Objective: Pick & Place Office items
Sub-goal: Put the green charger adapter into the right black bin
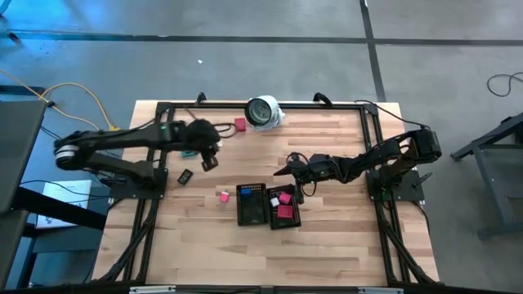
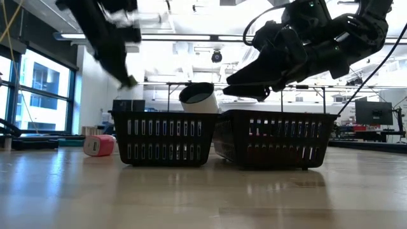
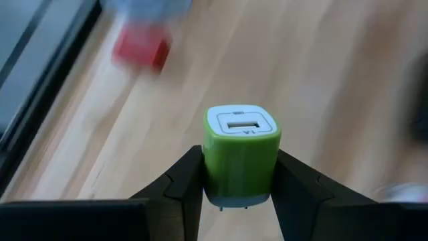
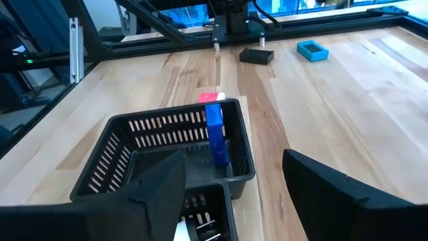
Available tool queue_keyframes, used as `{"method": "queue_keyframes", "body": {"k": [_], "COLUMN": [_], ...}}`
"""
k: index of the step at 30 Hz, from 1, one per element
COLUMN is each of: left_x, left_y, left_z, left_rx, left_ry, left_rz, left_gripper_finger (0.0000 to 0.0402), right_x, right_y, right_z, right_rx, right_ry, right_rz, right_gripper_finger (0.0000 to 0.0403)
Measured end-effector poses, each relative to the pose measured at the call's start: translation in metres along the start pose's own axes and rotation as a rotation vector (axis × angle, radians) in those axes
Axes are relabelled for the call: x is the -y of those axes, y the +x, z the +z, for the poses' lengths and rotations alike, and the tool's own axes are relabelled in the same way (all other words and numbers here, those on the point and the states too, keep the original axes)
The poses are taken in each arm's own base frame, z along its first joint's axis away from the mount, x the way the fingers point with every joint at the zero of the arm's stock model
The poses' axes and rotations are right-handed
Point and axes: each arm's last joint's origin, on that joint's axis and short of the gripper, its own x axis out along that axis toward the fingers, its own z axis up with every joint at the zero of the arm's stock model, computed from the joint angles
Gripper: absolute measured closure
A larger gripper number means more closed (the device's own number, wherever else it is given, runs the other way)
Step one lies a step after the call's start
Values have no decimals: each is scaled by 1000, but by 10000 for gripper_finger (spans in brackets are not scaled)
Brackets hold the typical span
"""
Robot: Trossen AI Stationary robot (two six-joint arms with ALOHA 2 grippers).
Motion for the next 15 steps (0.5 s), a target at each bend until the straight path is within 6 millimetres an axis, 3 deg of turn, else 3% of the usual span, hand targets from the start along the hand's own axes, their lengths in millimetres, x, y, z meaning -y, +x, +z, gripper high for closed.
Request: {"method": "queue_keyframes", "body": {"k": [4,7,10,15], "left_x": [8,17,27,43], "left_y": [-34,-48,-49,-30], "left_z": [3,-1,-10,-30], "left_rx": [228,357,414,404], "left_ry": [-1,20,46,54], "left_rz": [-112,-181,-220,-220], "left_gripper_finger": [273,273,273,273], "right_x": [0,-1,-2,-4], "right_y": [0,0,-1,-2], "right_z": [3,7,10,17], "right_rx": [27,73,103,171], "right_ry": [6,25,45,70], "right_rz": [3,12,42,79], "right_gripper_finger": [167,167,167,167]}}
